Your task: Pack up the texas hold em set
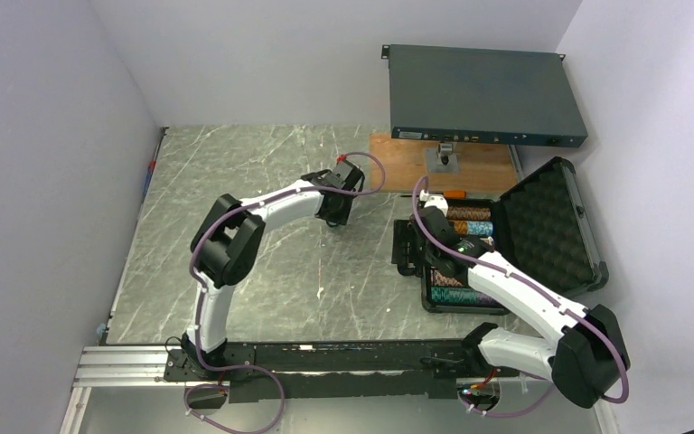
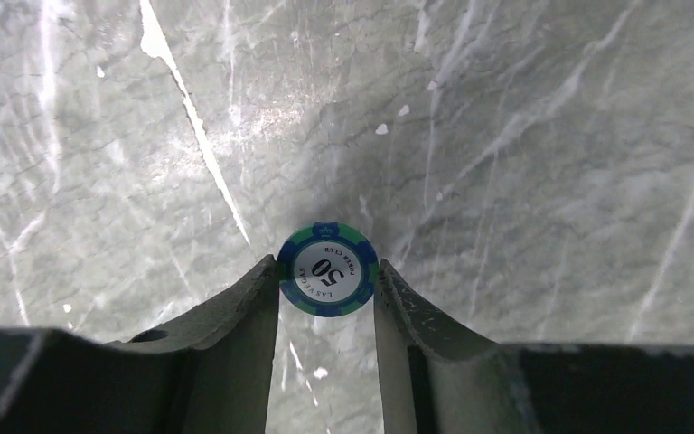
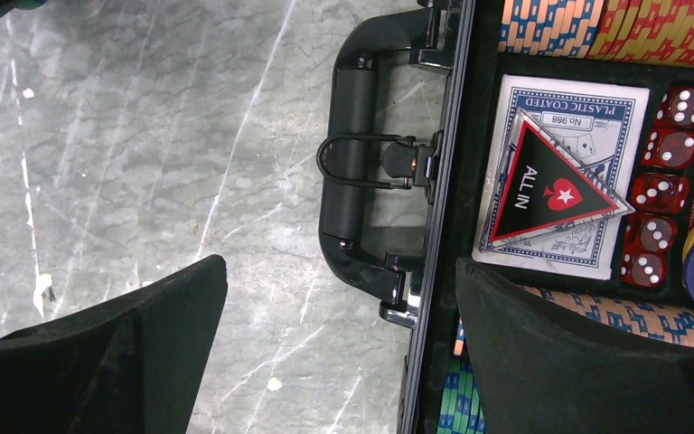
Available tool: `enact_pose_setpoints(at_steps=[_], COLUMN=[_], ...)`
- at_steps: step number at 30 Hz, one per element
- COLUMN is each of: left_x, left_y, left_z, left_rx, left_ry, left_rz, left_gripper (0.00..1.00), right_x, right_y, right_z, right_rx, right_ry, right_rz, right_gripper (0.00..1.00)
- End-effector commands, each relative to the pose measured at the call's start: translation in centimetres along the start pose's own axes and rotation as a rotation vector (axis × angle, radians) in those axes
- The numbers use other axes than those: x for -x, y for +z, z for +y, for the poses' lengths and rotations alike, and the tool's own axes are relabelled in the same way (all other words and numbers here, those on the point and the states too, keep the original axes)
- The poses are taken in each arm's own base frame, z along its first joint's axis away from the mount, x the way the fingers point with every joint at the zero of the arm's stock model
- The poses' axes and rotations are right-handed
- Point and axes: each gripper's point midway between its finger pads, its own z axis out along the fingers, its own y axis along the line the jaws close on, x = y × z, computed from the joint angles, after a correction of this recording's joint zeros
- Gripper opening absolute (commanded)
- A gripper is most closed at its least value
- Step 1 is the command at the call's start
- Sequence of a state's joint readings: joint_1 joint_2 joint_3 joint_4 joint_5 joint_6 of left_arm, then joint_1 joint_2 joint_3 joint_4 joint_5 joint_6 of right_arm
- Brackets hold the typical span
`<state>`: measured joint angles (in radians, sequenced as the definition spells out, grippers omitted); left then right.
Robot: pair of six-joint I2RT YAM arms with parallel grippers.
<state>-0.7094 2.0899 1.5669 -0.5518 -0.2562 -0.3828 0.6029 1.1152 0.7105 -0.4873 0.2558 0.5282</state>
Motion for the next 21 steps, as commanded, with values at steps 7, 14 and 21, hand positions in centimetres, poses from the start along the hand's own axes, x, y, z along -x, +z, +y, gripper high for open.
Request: enact_pose_setpoints(at_steps=[7,14,21], left_x=[5.2,6.2,4.1], left_y=[-9.5,-14.5,-17.7], left_z=[-1.5,-2.8,-4.0], left_rx=[-0.203,-0.327,-0.416], left_ry=[0.095,0.257,0.41], left_rz=[-0.212,-0.331,-0.467], left_gripper=[0.32,0.33,0.33], right_x=[2.3,3.2,5.8], right_y=[-1.9,-3.7,-7.8], right_z=[0.7,3.5,6.7], right_rx=[0.137,0.542,0.842], right_ry=[0.134,0.268,0.306], right_rz=[-0.1,-0.073,-0.133], right_gripper=[0.98,0.97,0.97])
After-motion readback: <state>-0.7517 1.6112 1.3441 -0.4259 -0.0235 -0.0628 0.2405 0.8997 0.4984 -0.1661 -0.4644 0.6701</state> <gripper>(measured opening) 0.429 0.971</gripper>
